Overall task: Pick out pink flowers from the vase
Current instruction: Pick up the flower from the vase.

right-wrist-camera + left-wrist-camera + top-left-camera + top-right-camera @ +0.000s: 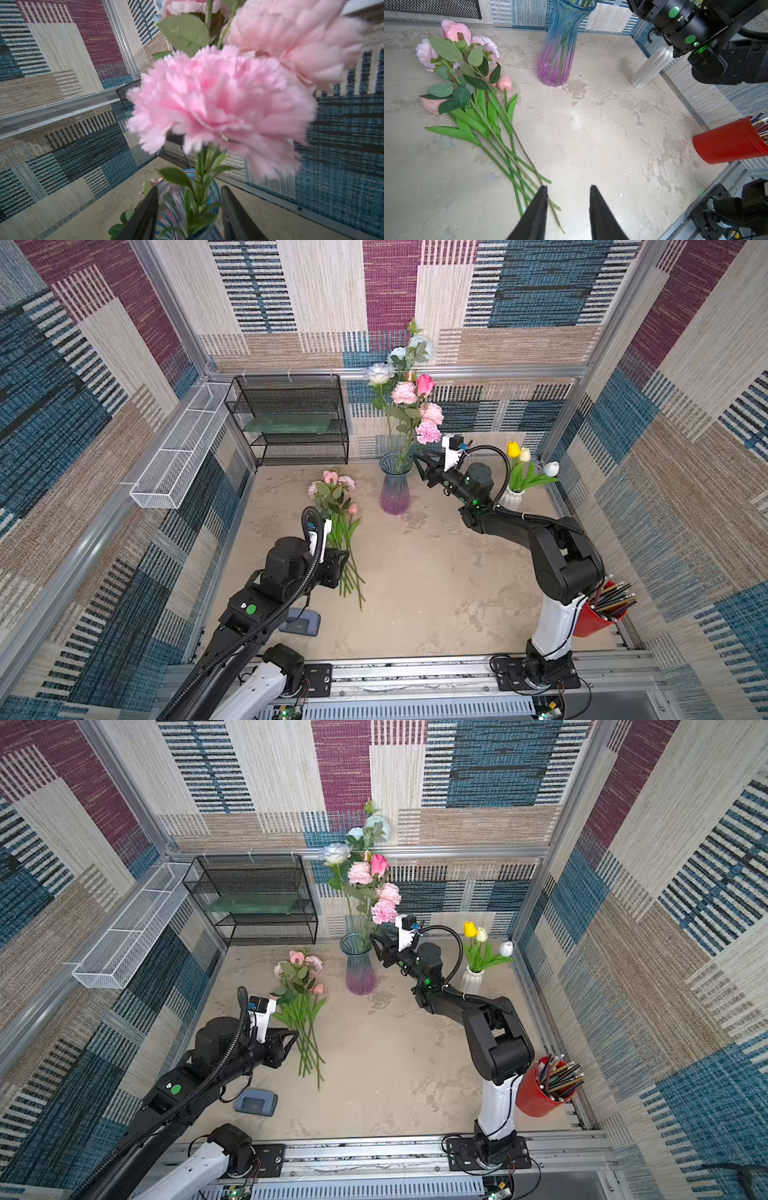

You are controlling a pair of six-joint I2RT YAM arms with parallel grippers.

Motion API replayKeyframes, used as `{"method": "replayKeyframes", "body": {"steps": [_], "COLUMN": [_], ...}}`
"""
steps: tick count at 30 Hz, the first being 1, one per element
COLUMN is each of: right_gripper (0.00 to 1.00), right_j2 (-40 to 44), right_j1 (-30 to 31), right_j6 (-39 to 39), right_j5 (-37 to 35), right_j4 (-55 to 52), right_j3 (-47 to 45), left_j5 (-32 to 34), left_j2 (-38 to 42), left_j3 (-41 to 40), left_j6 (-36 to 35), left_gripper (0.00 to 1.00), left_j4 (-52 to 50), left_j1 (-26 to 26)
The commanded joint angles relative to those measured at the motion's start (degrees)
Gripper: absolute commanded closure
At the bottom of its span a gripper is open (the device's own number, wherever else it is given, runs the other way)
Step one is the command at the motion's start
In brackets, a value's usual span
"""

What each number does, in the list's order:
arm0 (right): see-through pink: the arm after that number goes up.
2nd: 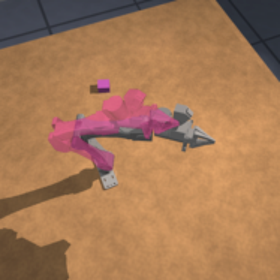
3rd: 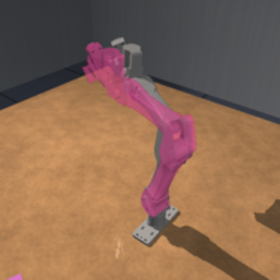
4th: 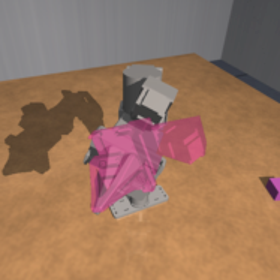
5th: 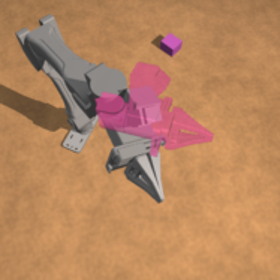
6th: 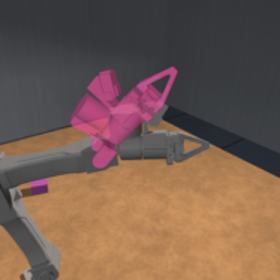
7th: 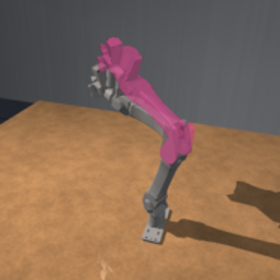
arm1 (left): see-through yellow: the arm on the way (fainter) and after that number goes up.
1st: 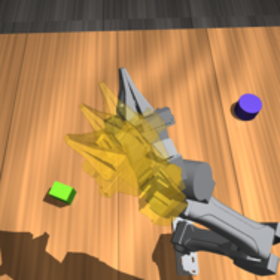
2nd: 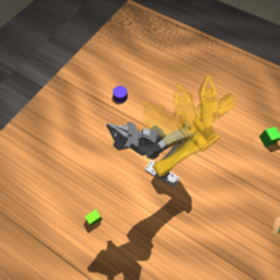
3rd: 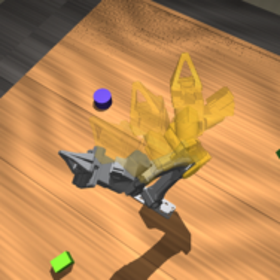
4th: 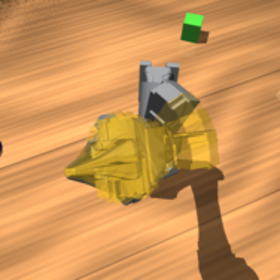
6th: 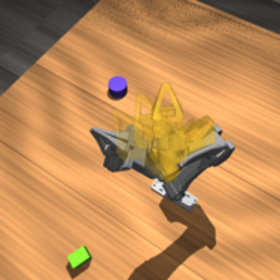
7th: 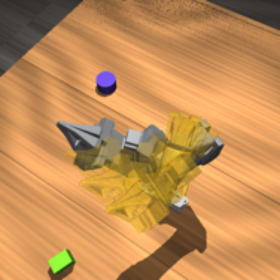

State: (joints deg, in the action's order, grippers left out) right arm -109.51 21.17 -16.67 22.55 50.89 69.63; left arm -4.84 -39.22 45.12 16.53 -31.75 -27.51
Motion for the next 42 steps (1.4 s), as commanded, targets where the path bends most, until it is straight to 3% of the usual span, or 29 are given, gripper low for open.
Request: {"method": "replayKeyframes", "body": {"steps": [1, 15, 25, 30, 42], "right_gripper": [0.53, 0.92, 0.97, 0.98, 1.00], "right_j2": [-1.5, -1.9, 7.2, 15.3, 34.3], "right_j1": [-0.2, -2.1, -1.6, -0.7, -0.6], "right_j6": [-1.6, -4.9, 0.7, 6.8, 9.3], "right_j5": [1.9, 10.4, 10.4, 8.0, 7.4], "right_j4": [2.0, 6.7, -0.1, -6.4, -15.3], "right_j3": [1.5, 2.5, 0.6, -1.1, -3.3], "left_j5": [0.8, 0.0, -0.7, -2.3, -0.7], "left_j2": [0.1, -1.0, -0.8, -0.4, 1.9], "left_j3": [-0.1, -0.7, -1.8, -2.5, -3.2], "left_j6": [-0.5, -1.5, -2.0, -1.9, -2.9], "left_gripper": [0.63, 0.61, 0.62, 0.62, 0.63], "left_j4": [0.6, 1.9, 3.1, 4.0, 4.7], "left_j1": [0.0, -0.1, -0.1, -0.1, -0.1]}}
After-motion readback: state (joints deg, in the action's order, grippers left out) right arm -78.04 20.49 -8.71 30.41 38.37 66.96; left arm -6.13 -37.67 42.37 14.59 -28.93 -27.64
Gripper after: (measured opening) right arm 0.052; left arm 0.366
